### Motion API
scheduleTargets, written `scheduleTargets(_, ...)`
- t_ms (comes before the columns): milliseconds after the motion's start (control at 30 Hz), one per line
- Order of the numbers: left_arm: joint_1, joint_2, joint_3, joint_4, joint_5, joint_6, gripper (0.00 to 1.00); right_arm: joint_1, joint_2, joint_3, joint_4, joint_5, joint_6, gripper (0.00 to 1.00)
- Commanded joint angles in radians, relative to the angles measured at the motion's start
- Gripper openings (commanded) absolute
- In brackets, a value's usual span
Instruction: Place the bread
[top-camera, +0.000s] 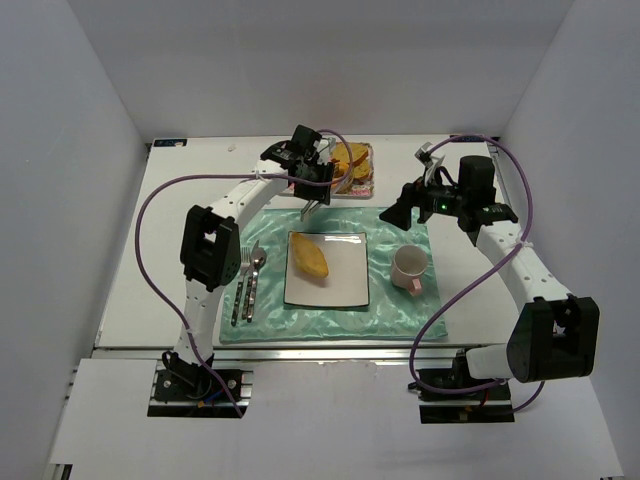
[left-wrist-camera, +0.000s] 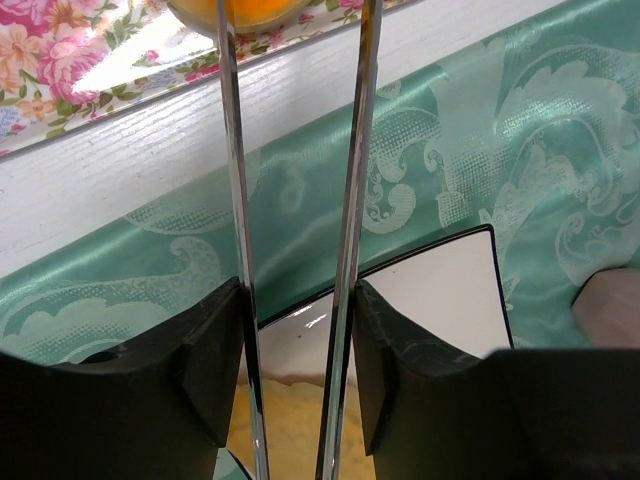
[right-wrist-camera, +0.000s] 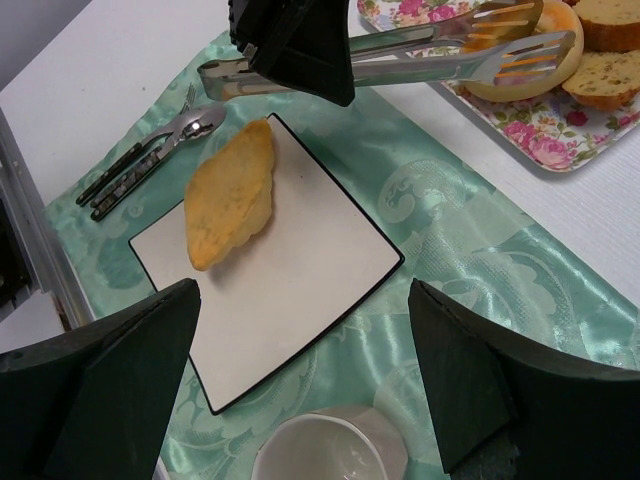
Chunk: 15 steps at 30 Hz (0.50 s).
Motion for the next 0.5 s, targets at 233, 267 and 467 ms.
scheduleTargets(233, -0.015, -0.03, -0.007, 0.012, 0.009, 0.041, 0.56, -0.006, -0.011, -0.01, 0.033, -0.014, 0.005, 0.89)
scheduleTargets(267, -0.015, -0.033, -0.011, 0.014, 0.018, 0.042, 0.58, -0.007, -0.011, -0.008, 0.035, -0.015, 0.005, 0.89)
scheduleTargets(467, -0.018, -0.033, -0.017, 0.006, 0.021, 0.046, 0.61, -0.006, -0.009, -0.008, 0.033, -0.017, 0.005, 0.89)
